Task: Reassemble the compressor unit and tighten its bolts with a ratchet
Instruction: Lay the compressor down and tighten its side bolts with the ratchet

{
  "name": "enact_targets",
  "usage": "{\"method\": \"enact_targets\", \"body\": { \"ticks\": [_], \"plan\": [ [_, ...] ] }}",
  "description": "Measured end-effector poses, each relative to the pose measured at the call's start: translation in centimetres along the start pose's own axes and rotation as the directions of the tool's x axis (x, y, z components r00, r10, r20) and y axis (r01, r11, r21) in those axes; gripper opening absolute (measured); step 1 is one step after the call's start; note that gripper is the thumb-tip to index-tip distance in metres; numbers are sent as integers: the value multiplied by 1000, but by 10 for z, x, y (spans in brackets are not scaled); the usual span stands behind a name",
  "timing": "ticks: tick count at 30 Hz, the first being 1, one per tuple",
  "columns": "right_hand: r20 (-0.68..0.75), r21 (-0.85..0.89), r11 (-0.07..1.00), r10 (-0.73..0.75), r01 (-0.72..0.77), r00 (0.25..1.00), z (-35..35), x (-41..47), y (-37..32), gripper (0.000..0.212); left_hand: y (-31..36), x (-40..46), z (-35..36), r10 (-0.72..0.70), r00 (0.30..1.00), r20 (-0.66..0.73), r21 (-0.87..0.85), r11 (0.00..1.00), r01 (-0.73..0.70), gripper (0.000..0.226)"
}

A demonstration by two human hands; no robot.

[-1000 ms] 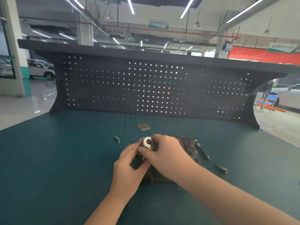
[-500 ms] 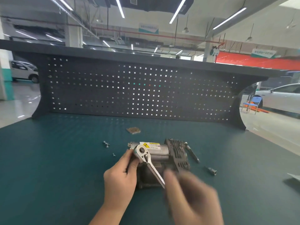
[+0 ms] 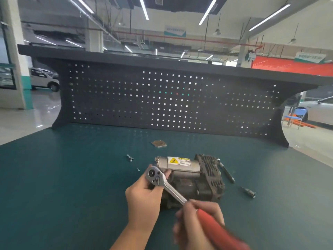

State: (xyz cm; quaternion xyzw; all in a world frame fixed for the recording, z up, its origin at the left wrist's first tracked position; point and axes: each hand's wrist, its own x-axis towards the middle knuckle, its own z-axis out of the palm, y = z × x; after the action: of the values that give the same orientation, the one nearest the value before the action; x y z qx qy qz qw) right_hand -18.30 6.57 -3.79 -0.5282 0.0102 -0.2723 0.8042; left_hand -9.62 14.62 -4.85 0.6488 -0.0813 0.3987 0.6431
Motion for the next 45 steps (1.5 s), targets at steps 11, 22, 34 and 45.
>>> {"method": "enact_targets", "body": {
  "ticks": [11, 22, 34, 45],
  "plan": [
    [-125, 513, 857, 122, -41, 985, 21, 35, -22, 26, 1, 12, -14, -62, 955, 291, 76, 996, 41, 56],
    [-64, 618, 762, 297, -195, 953, 17, 39, -31, 26, -8, 13, -19, -109, 971, 213, 33, 994, 104, 31],
    [-88, 569, 800, 291, -191, 953, 14, 40, -17, 14, -6, 13, -20, -107, 967, 231, 45, 994, 100, 35],
    [-186, 382, 923, 32, 42, 982, 14, 30, -4, 29, -10, 13, -19, -94, 968, 231, 55, 995, 83, 25]
  ]
}}
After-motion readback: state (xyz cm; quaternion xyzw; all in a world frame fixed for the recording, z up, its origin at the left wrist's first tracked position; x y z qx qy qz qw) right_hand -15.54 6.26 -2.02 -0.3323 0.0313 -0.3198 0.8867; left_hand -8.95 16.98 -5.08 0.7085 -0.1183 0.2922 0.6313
